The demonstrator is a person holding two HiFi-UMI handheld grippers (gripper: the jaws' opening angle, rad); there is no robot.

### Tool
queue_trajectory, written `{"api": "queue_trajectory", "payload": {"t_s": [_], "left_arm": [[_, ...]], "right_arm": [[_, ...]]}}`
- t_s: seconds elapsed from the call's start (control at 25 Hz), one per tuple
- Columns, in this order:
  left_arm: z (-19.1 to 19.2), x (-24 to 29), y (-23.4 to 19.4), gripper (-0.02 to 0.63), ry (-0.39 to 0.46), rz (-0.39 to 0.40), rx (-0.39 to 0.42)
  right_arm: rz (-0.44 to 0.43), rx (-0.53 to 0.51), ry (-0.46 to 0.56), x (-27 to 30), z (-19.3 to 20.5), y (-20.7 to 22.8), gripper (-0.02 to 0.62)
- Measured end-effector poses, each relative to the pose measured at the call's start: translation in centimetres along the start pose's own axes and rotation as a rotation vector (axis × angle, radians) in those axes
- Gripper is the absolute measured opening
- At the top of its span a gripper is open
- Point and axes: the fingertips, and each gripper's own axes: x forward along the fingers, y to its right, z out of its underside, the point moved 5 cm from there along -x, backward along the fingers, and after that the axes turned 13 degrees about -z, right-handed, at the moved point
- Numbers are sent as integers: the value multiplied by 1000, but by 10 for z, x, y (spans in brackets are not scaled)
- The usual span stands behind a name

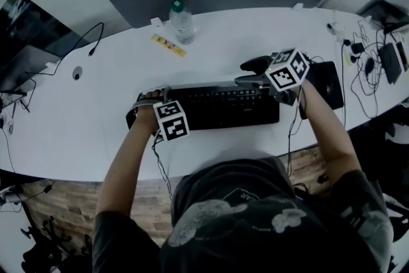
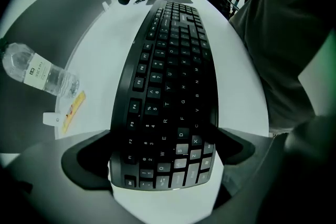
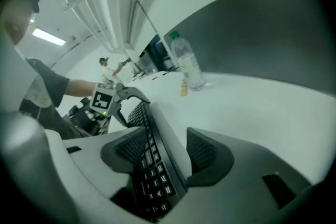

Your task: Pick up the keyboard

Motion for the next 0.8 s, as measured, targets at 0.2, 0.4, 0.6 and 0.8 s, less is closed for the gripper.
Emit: {"api": "queue_trajectory", "payload": {"t_s": [0.2,0.4,0.6,0.8], "left_arm": [[0,-5,3,592,10,-66,0],[2,-6,2,592,12,-97,2],[1,-9,5,592,12,-148,3],[1,-11,7,592,-6,-197,3]], "right_arm": [[-349,61,-341,39,4,9,267],[-546,168,-584,67,25,5,263],[-651,197,-707,89,42,-4,224],[-746,208,-761,99,50,-16,103]]}}
